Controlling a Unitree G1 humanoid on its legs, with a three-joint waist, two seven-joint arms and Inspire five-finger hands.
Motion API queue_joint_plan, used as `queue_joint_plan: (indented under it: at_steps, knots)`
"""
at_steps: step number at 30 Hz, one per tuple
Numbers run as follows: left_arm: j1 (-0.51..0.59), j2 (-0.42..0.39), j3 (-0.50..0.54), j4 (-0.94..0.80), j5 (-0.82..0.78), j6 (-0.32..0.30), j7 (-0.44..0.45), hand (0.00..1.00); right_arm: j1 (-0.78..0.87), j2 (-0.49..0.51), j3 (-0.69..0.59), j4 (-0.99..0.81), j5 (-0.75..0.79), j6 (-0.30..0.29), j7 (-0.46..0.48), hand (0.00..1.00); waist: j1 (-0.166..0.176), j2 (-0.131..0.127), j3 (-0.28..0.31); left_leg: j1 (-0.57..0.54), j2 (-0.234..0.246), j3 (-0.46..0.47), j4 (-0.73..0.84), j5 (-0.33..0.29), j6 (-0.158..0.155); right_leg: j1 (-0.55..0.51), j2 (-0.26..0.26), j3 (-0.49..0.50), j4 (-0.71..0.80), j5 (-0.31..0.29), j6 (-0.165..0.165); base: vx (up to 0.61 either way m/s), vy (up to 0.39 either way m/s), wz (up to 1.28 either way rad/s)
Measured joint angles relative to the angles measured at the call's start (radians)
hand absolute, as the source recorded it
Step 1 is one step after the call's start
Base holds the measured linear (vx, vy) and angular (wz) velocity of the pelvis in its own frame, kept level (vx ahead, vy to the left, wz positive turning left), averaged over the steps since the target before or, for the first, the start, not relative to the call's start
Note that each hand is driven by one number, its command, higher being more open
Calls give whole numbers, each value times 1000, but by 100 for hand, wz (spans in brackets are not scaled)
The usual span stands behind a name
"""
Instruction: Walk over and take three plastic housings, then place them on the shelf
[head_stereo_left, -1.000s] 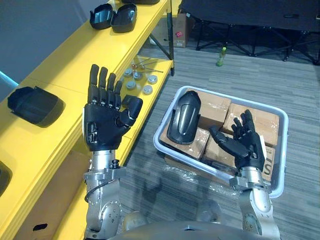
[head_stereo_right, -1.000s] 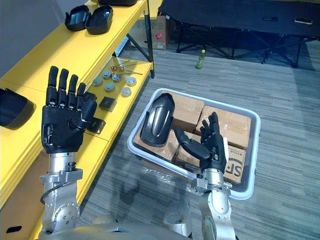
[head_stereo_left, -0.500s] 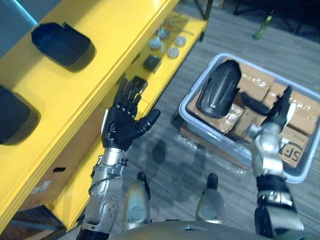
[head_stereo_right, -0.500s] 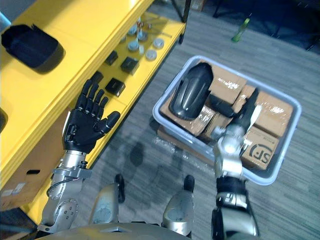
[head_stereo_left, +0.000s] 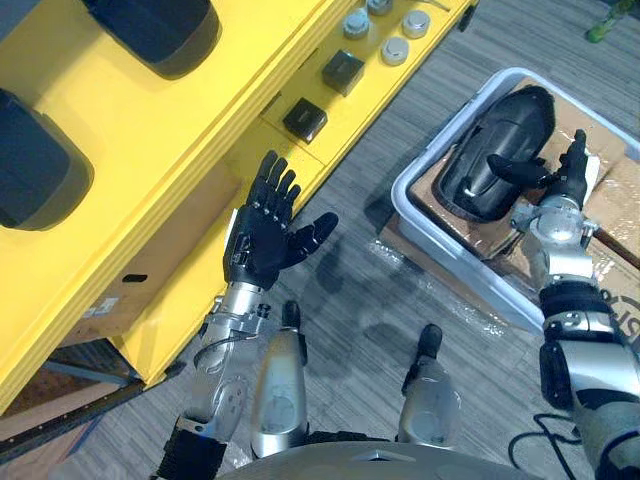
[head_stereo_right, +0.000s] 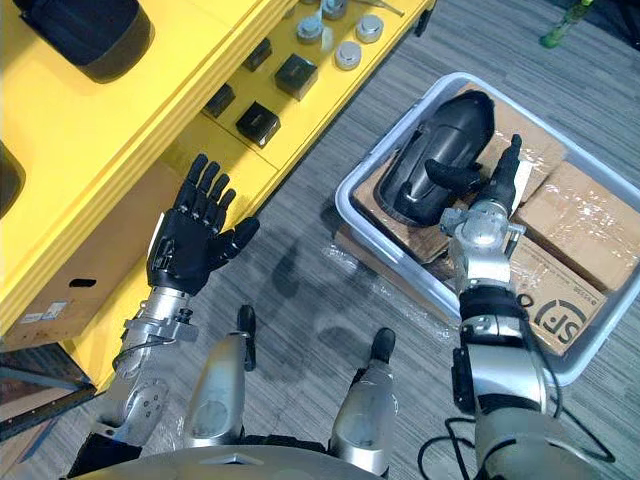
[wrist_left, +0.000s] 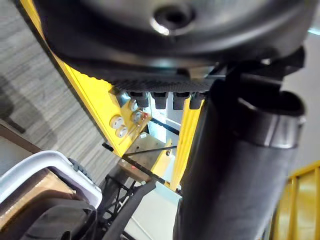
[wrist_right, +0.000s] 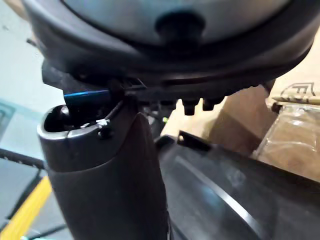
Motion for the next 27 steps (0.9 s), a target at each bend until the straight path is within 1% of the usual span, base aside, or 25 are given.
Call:
queue_joint_plan:
  at_steps: [2, 3, 6, 8, 9, 12, 14, 16, 17, 19, 21, 22, 24, 27]
  knots:
    - [-2, 0, 0, 11, -17, 0, 7, 100, -31, -22, 28, 21, -41, 29, 29, 100, 1, 3, 12, 0, -2, -7, 0, 2, 1, 0, -2, -6, 11, 0, 0, -14, 0, 9]
    - [-4, 0, -2, 17, -20, 0, 8, 100, -43, -31, 39, 35, -44, 36, 41, 0, 2, 3, 13, -1, -4, -8, -1, 3, 1, 0, -3, -8, 12, 0, 0, -23, 5, 10]
    - [-14, 0, -6, 54, -26, 0, 11, 100, -96, -77, 100, 135, -126, 82, 92, 0, 7, 6, 14, -11, -7, -18, -1, 11, 1, -5, -7, -24, 25, -5, -6, -55, 0, 9]
    - [-19, 0, -11, 64, -27, 0, 17, 100, -127, -98, 102, 190, -172, 98, 92, 0, 18, 7, 15, -15, -7, -20, -5, 18, 1, -15, -7, -26, 34, -9, -10, -80, -17, 4]
    - [-29, 0, -28, 74, -32, 0, 23, 100, -144, -128, 102, 221, -205, 117, 100, 0, 29, 18, 20, -17, -7, -22, -12, 23, 2, -19, -8, -29, 42, -12, -13, -78, -17, 7]
    - [-25, 0, -48, 76, -32, 0, 31, 100, -199, -156, 92, 285, -250, 143, 101, 0, 32, 30, 28, -18, -9, -36, -43, 51, 6, -22, -8, -47, 44, -13, -13, -85, -31, 15]
    - [-15, 0, -50, 76, -32, 0, 33, 100, -212, -156, 79, 308, -277, 156, 96, 0, 35, 32, 30, -7, -9, -40, -72, 74, -3, -20, -7, -52, 45, -12, -14, -34, -46, 11]
    - [-7, 0, -55, 76, -33, 0, 37, 100, -216, -156, 80, 321, -277, 177, 97, 0, 38, 33, 31, 7, -9, -39, -87, 81, -4, -13, -7, -53, 45, -13, -14, -6, -19, 2]
    - [-3, 0, -57, 75, -34, -1, 37, 100, -216, -155, 80, 330, -278, 201, 101, 0, 40, 33, 31, 16, -9, -38, -98, 90, -5, -9, -6, -53, 45, -13, -16, 0, 0, 0]
    - [2, 0, -57, 75, -35, -1, 37, 100, -210, -151, 80, 332, -279, 231, 97, 0, 42, 33, 31, 28, -8, -37, -116, 100, -6, -6, -6, -54, 45, -15, -18, 0, 0, 0]
    - [7, 1, -57, 74, -38, -1, 40, 100, -192, -148, 82, 331, -286, 285, 99, 0, 42, 32, 32, 52, -7, -32, -144, 112, -7, 5, -6, -54, 44, -16, -20, 10, -32, -1]
    - [9, 1, -55, 70, -38, -1, 41, 100, -187, -145, 82, 331, -295, 298, 100, 0, 42, 32, 32, 58, -7, -31, -148, 113, -8, 8, -5, -54, 44, -17, -22, 0, 0, 0]
    - [32, 1, -41, 41, -37, 0, 54, 100, -176, -134, 80, 329, -305, 349, 103, 0, 35, 26, 36, 81, -5, -24, -177, 126, -10, 17, -4, -54, 42, -18, -24, 4, -12, -2]
    - [48, 4, -14, -10, -35, 1, 65, 100, -169, -135, 79, 326, -303, 368, 96, 0, 29, 19, 40, 93, -3, -23, -195, 136, -12, 21, -1, -54, 41, -19, -25, 0, 0, 0]
